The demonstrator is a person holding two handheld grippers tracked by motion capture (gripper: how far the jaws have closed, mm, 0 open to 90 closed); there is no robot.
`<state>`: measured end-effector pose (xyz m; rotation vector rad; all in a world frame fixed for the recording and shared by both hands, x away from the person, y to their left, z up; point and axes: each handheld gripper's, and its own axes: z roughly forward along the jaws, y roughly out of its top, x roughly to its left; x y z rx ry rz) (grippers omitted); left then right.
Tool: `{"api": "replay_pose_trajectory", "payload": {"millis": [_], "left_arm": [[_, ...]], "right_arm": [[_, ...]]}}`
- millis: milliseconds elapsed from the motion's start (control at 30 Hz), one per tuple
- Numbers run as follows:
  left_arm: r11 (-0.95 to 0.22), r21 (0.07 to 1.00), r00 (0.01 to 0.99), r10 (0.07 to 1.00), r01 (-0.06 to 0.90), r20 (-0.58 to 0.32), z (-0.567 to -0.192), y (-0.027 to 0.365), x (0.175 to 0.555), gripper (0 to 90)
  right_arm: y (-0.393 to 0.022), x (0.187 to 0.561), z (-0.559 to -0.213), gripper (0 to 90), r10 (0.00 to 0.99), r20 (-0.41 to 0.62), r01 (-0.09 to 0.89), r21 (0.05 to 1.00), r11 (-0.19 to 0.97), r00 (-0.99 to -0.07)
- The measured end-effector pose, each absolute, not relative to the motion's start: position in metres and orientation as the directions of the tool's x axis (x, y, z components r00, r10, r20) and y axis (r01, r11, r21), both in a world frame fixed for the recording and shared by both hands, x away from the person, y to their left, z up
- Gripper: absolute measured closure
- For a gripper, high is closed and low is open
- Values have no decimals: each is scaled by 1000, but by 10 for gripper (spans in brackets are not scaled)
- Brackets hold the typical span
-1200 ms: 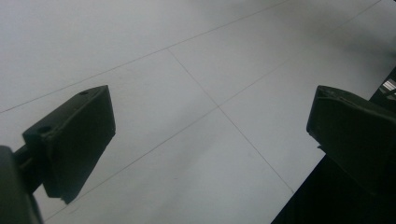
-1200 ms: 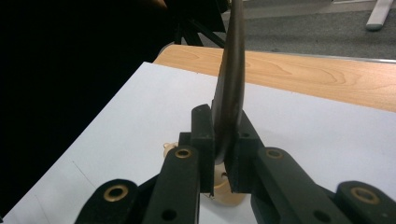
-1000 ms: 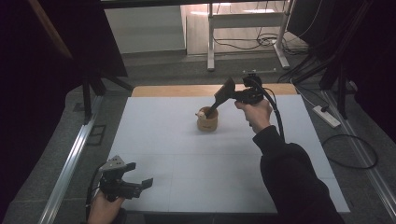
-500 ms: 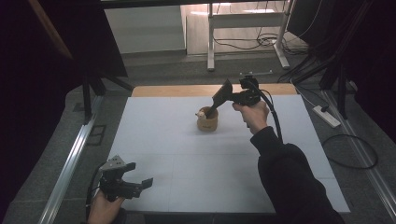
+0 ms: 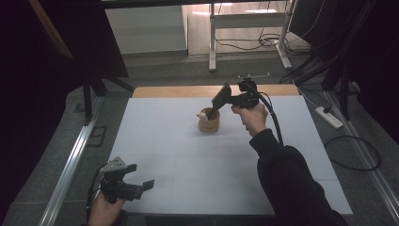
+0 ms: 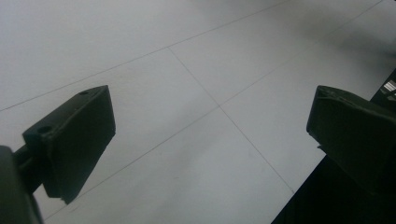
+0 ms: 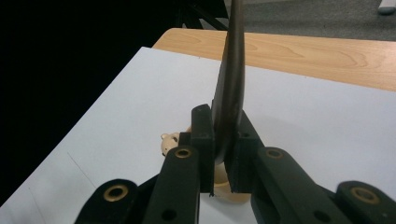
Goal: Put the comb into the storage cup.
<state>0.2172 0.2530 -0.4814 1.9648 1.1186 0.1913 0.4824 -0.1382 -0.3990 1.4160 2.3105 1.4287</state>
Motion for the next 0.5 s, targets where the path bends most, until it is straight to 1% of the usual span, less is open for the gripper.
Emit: {"api": "replay_pose_trajectory", "payload": {"millis": [300,500], "left_arm": [[-245,731,589,766,637,-258,-481,253,217,20],[-244,729,588,766,639,-259,-481,253,218,20]], "right_arm": [[-139,484,-404,835,727,385,667,733,133,-568],[-146,486,-408,833,721,419,683,723,103,-552]]}}
